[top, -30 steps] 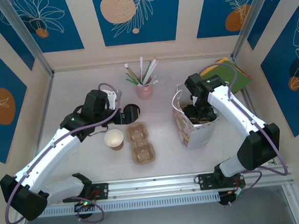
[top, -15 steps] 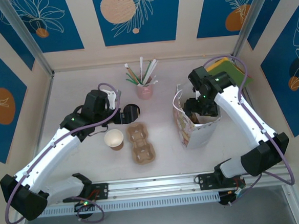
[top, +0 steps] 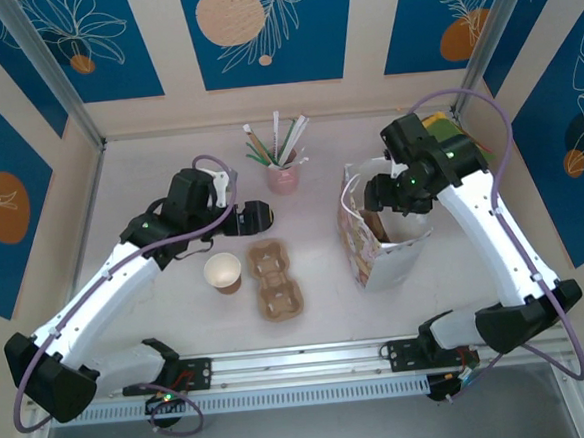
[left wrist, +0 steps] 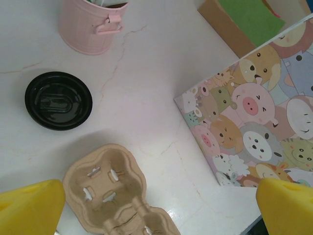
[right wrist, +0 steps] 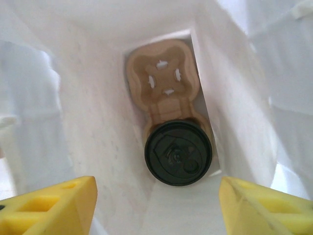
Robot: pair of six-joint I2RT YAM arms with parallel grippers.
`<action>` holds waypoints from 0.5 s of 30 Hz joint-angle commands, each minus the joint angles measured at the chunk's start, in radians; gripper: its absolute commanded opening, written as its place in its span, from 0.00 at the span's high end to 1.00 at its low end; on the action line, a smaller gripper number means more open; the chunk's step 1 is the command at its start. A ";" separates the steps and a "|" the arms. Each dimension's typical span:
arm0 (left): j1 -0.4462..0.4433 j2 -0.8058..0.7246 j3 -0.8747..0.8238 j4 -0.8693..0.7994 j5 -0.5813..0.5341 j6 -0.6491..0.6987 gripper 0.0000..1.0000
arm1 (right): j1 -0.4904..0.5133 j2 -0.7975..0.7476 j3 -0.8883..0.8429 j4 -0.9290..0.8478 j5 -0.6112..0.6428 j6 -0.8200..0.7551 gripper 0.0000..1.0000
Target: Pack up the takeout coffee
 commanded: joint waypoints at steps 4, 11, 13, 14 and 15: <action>0.005 0.030 0.095 -0.067 -0.078 0.018 0.00 | 0.002 -0.076 0.104 0.011 0.064 0.017 0.53; 0.006 0.045 0.173 -0.131 -0.210 0.041 0.00 | -0.043 -0.202 0.105 0.093 0.165 0.018 0.83; 0.006 0.044 0.190 -0.145 -0.248 0.053 0.00 | -0.086 -0.243 0.077 0.119 0.167 0.002 0.91; 0.007 0.043 0.196 -0.148 -0.261 0.058 0.00 | -0.108 -0.256 0.063 0.126 0.165 -0.006 0.93; 0.007 0.041 0.203 -0.154 -0.277 0.061 0.00 | -0.136 -0.272 0.047 0.130 0.165 -0.009 0.97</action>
